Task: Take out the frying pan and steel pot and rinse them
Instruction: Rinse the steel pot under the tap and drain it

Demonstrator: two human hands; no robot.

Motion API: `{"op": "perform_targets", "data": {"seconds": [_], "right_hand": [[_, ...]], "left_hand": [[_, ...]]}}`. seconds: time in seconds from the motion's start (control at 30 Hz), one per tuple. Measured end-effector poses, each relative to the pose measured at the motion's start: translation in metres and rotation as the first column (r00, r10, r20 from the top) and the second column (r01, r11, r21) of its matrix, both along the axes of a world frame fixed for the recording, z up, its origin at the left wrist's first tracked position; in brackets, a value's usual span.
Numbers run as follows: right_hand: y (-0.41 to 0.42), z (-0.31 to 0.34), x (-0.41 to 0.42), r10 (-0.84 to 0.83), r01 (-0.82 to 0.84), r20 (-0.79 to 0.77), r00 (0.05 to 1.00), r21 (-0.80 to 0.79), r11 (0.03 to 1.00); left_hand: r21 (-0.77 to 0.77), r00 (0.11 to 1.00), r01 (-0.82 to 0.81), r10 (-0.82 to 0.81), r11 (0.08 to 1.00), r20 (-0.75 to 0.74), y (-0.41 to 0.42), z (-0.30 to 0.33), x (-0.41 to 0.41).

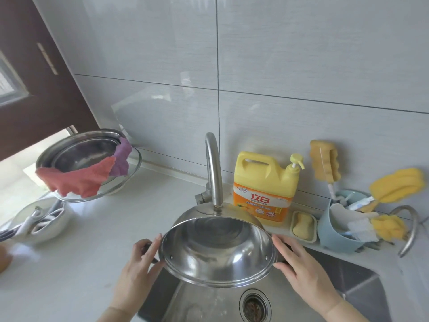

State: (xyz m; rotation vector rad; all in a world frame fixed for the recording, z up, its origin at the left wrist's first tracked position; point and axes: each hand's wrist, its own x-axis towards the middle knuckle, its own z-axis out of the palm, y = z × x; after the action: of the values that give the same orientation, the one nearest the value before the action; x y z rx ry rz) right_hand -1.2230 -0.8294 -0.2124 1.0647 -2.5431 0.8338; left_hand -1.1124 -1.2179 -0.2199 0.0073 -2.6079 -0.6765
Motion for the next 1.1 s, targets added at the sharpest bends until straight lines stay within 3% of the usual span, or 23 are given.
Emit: {"op": "perform_targets", "data": {"seconds": [0.13,0.37,0.5,0.7,0.8,0.9,1.0,1.1], "right_hand": [[0.027,0.003,0.002,-0.083,0.083,-0.01,0.997,0.018,0.996],[0.057,0.002,0.001,-0.141,0.131,0.237,0.961,0.058,0.99],[0.058,0.004,-0.005,-0.176,0.14,0.382,0.907,0.122,0.983],[0.054,0.009,-0.025,-0.141,0.09,0.573,0.808,0.117,0.989],[0.052,0.01,-0.036,-0.136,0.057,0.67,0.73,0.138,0.989],[0.052,0.017,-0.043,-0.113,0.02,0.772,0.625,0.129,0.991],[0.051,0.023,-0.045,-0.108,-0.036,0.882,0.459,0.139,0.99],[0.054,0.018,-0.042,-0.077,-0.053,0.974,0.211,0.09,0.995]], "left_hand": [[0.01,0.997,0.057,-0.058,0.998,0.053,0.021,-0.002,-0.016],[-0.04,0.988,0.069,-0.062,0.997,0.139,0.046,-0.006,-0.042],[-0.066,0.96,0.082,-0.061,0.994,0.273,0.046,-0.008,-0.055],[0.065,0.835,0.09,-0.111,0.994,0.539,0.04,-0.004,-0.072],[0.111,0.761,0.108,-0.154,0.988,0.63,0.034,-0.006,-0.08],[0.26,0.673,0.084,-0.248,0.962,0.697,0.029,-0.001,-0.086],[0.347,0.528,0.085,-0.338,0.934,0.779,0.026,0.012,-0.091],[0.391,0.38,0.112,-0.403,0.913,0.833,0.021,0.028,-0.098]]}}
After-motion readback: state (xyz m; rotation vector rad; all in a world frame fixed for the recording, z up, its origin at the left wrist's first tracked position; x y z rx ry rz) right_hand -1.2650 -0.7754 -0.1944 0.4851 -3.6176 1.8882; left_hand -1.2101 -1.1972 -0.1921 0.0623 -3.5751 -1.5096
